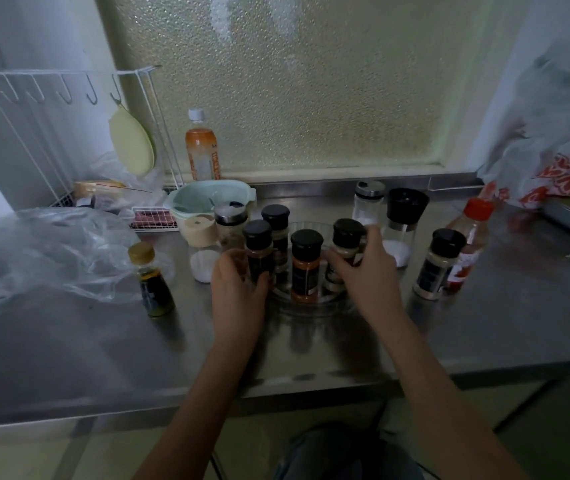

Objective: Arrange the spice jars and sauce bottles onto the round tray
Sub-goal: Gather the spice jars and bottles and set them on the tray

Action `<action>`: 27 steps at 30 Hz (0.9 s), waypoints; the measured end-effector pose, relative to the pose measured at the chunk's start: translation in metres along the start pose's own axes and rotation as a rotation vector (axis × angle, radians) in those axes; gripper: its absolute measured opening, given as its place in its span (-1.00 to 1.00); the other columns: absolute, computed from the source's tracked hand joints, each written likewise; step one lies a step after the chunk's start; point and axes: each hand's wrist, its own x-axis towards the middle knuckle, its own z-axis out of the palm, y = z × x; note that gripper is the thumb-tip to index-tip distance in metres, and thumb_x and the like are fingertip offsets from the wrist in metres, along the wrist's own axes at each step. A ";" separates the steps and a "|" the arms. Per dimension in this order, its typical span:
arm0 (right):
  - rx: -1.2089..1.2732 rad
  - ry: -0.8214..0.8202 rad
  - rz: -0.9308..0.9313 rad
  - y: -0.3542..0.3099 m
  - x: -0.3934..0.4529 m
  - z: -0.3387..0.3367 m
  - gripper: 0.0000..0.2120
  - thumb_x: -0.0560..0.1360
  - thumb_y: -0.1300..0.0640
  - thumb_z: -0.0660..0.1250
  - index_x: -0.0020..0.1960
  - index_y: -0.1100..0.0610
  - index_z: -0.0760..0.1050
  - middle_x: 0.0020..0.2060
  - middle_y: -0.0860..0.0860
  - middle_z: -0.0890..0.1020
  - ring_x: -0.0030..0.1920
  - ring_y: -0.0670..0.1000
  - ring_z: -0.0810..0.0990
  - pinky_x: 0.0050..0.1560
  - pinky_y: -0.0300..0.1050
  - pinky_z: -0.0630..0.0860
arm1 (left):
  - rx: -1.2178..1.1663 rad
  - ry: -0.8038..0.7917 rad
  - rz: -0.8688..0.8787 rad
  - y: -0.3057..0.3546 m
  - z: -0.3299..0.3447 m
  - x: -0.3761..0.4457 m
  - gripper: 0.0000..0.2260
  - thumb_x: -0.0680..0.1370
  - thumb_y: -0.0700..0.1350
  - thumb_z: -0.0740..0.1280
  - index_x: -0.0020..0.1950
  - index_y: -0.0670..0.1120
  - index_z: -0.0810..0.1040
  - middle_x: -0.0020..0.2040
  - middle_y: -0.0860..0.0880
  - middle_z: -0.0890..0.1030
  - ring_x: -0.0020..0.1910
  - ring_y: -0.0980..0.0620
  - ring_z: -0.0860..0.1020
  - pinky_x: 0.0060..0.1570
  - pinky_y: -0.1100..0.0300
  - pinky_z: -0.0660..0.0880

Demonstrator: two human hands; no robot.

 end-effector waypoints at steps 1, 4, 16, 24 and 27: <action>-0.007 -0.022 -0.003 0.003 0.002 0.001 -0.53 0.42 -0.05 0.42 0.16 0.15 0.33 0.04 0.07 0.61 0.02 0.05 0.57 -0.10 -0.16 0.41 | -0.002 0.001 -0.006 -0.001 -0.001 0.000 -0.68 0.42 -0.23 0.42 0.12 -0.14 0.40 0.07 -0.15 0.53 0.06 -0.09 0.50 0.03 0.06 0.47; 0.020 -0.072 -0.007 0.003 0.008 0.001 -0.57 0.42 -0.03 0.42 0.11 0.18 0.34 -0.05 0.00 0.58 -0.06 -0.01 0.55 -0.20 -0.22 0.43 | -0.016 0.111 0.044 0.004 -0.005 -0.003 -0.76 0.45 -0.25 0.38 0.07 -0.15 0.43 0.02 -0.15 0.53 0.02 -0.10 0.51 -0.01 0.12 0.44; -0.068 -0.046 -0.015 -0.004 0.027 -0.041 -0.59 0.48 0.25 0.33 0.29 0.13 0.34 0.06 0.03 0.52 0.00 0.00 0.52 -0.06 -0.18 0.40 | 0.051 0.633 -0.133 -0.008 -0.038 0.004 -0.40 0.44 -0.15 0.35 0.39 -0.29 0.20 0.37 -0.31 0.29 0.38 -0.22 0.23 0.39 0.20 0.08; -0.633 0.080 -0.004 0.017 0.096 -0.073 -0.49 0.48 0.03 0.32 0.32 0.20 0.24 0.12 0.34 0.52 0.18 0.35 0.43 0.16 0.18 0.41 | 0.080 0.588 -0.143 -0.014 -0.041 0.007 -0.43 0.44 -0.25 0.36 0.40 -0.26 0.23 0.34 -0.30 0.34 0.34 -0.26 0.29 0.29 0.11 0.18; -0.660 -0.102 0.101 0.026 0.108 -0.069 -0.51 0.45 -0.05 0.34 0.24 0.16 0.28 0.12 0.30 0.53 0.10 0.30 0.51 0.04 0.14 0.52 | 0.045 0.600 -0.237 -0.022 -0.042 0.013 -0.40 0.46 -0.21 0.37 0.43 -0.22 0.20 0.39 -0.27 0.34 0.38 -0.24 0.29 0.37 -0.01 0.19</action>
